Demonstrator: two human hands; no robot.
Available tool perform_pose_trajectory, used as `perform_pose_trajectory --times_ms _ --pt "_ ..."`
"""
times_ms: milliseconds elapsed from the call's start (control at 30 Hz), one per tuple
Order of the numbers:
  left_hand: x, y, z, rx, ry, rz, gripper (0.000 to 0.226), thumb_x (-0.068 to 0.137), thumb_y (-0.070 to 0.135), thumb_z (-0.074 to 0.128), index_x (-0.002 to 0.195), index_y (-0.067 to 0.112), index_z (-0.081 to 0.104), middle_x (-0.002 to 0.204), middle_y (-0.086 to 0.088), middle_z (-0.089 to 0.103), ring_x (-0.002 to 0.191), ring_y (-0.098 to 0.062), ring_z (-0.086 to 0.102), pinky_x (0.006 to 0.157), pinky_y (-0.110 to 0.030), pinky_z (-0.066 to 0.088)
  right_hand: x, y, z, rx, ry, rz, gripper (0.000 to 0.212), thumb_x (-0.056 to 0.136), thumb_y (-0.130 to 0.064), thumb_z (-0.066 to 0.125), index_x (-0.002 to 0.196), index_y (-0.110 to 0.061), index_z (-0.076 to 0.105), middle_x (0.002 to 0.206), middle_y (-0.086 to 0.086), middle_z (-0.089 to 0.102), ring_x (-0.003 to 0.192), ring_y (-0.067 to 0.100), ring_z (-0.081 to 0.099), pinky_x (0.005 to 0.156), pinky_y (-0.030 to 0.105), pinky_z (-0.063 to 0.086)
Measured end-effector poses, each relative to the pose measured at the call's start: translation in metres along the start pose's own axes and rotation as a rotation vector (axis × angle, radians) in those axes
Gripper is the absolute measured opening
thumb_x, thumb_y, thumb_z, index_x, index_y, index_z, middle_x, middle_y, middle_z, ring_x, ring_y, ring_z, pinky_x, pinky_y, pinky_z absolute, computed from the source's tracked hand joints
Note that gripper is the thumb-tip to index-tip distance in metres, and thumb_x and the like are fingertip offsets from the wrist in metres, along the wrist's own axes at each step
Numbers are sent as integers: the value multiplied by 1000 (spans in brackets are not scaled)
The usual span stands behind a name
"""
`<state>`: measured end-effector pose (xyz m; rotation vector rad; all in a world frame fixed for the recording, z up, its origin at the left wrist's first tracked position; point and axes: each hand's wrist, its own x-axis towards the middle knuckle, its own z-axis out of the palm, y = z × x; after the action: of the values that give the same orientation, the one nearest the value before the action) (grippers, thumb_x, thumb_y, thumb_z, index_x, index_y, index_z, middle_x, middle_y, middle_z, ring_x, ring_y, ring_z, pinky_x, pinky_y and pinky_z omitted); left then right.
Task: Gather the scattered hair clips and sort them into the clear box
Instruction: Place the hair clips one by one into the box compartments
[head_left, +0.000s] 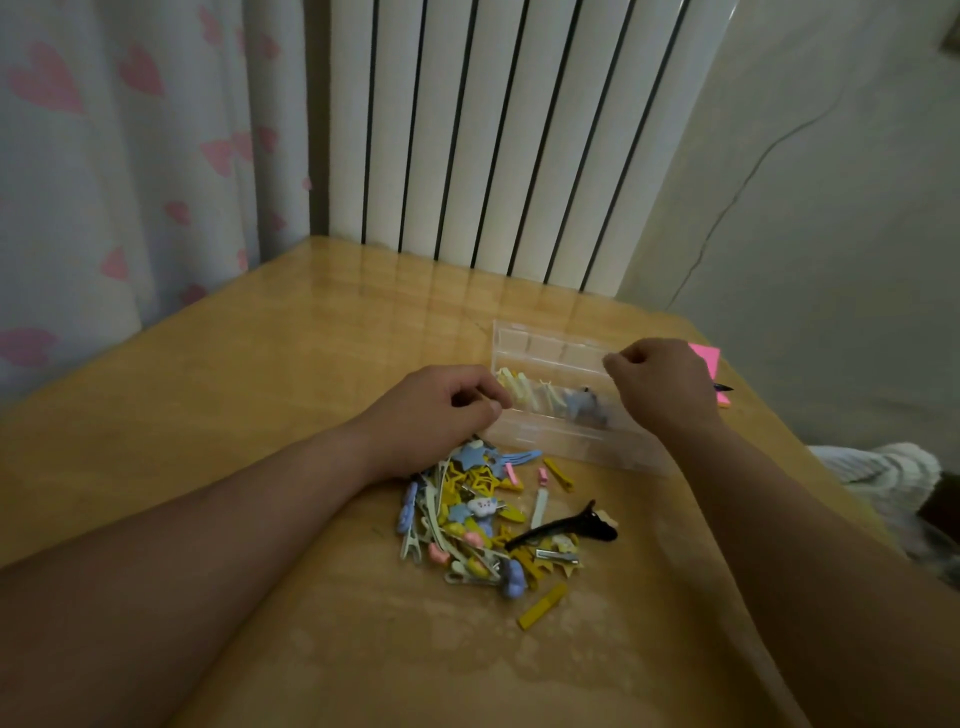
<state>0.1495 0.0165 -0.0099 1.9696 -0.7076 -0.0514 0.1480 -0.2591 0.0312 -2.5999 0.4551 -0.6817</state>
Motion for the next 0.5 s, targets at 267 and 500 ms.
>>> perform_pose_trajectory --times_ms 267,500 --pt "-2 0 -1 35 0 22 13 103 27 67 110 30 76 93 -2 75 90 -20 70 85 -41 57 -74 -17 -45 272 -130 -263 11 99 -29 70 90 -27 76 79 -14 71 72 0 65 64 18 46" --pt "-3 0 -1 46 1 31 13 104 25 67 110 31 76 93 -8 74 81 -18 68 76 -36 54 -92 -21 -53 98 -727 -419 6 95 -32 76 100 -36 78 92 -21 74 86 -1 69 75 16 54"
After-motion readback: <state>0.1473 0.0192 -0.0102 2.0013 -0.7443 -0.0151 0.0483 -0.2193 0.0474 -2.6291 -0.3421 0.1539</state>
